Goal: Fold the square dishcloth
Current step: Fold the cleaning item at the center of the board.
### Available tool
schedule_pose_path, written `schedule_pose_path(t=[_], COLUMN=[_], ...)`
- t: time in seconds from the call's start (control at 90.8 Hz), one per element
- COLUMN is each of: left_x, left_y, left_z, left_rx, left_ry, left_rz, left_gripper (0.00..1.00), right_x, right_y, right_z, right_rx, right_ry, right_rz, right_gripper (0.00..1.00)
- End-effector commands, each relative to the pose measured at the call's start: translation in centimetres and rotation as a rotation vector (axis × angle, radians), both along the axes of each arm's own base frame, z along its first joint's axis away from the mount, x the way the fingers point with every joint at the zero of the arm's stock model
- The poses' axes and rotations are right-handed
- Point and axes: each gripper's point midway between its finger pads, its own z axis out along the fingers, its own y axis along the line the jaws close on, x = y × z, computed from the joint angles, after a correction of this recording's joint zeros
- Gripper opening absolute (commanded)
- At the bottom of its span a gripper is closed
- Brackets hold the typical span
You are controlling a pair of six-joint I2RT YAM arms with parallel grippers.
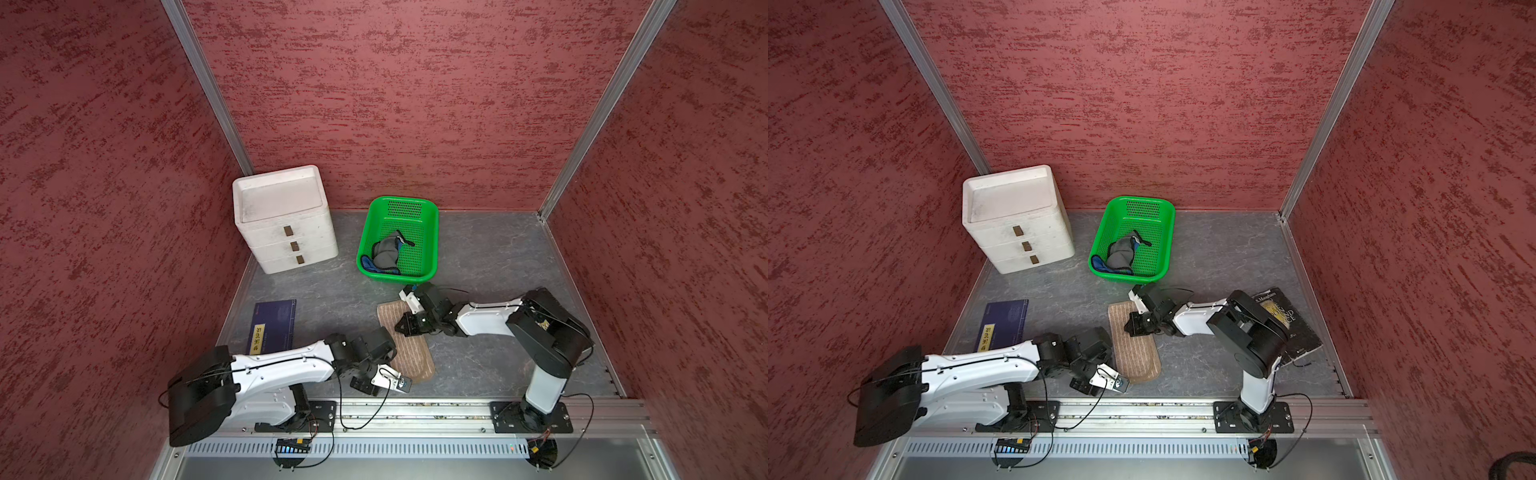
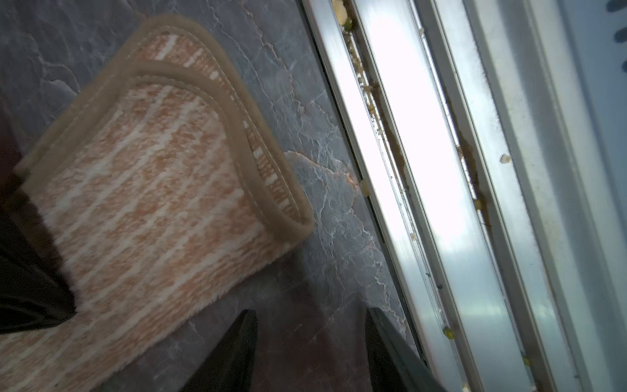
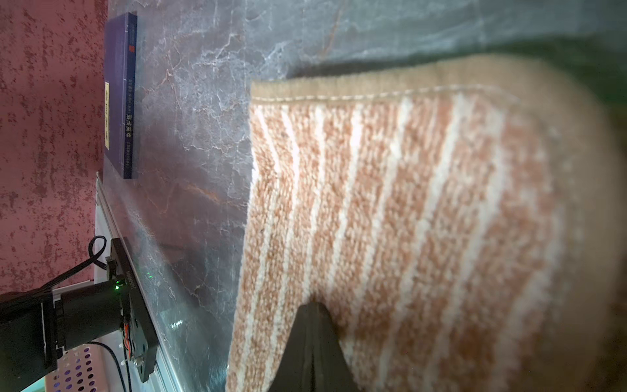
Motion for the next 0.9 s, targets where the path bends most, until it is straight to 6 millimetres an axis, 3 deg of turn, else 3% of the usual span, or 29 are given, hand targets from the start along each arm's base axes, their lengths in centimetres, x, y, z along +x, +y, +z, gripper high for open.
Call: schedule_pose_path(t=[0.0,0.165,0.264,0.441,0.54,0.694,0.782,0.893], left_x=[0.5,-0.1,-1.1,-0.7,-0.5,1.5,0.6,-0.6], left_y=[-2.6,-2.8,-1.8,-2.8,-3.1,-4.6,-4.4,-2.9], left_z=[1.2,1.2,1.7,1.8,1.0,-0.9,-1.6,-2.0], left_rx=[-0.059,-0.011,0.044,0.006,0.017,-0.006,0.029,0.103], left_ry=[-0.034,-0.039,0.003,-0.034,-0.032,-0.123,-0.062,0.001], left_rz=[-0.049,-0.108,-0.126,-0.146,-0.146,-0.146,-0.149,-0.165], left_gripper=[0.54,0.52,0.51,0.52,0.53,0.52,0.5,0.38], right_x=[-0.5,-0.8,-0.7,-0.6,-0.6,-0.8,-0.8,-0.9], right_y=[-2.2,-2.9,-3.0,-3.2,-3.2,-3.5,-3.8,-4.4], right_z=[-2.3,-2.9,-3.0,-3.5,-3.9,-4.2,-4.3,-4.5], right_rx=[-0.082,-0.106,-0.111,-0.13,-0.133,-0.142,-0.15,-0.166], right_ry=[0.036,0.04,0.037,0.037,0.041,0.041,0.039,0.033], right_rz=[-0.066,-0.077,-0.082,-0.088,-0.09,-0.095,-0.104,-0.116], right_gripper=[0.0,0.0,0.0,0.0,0.0,0.0,0.0,0.0])
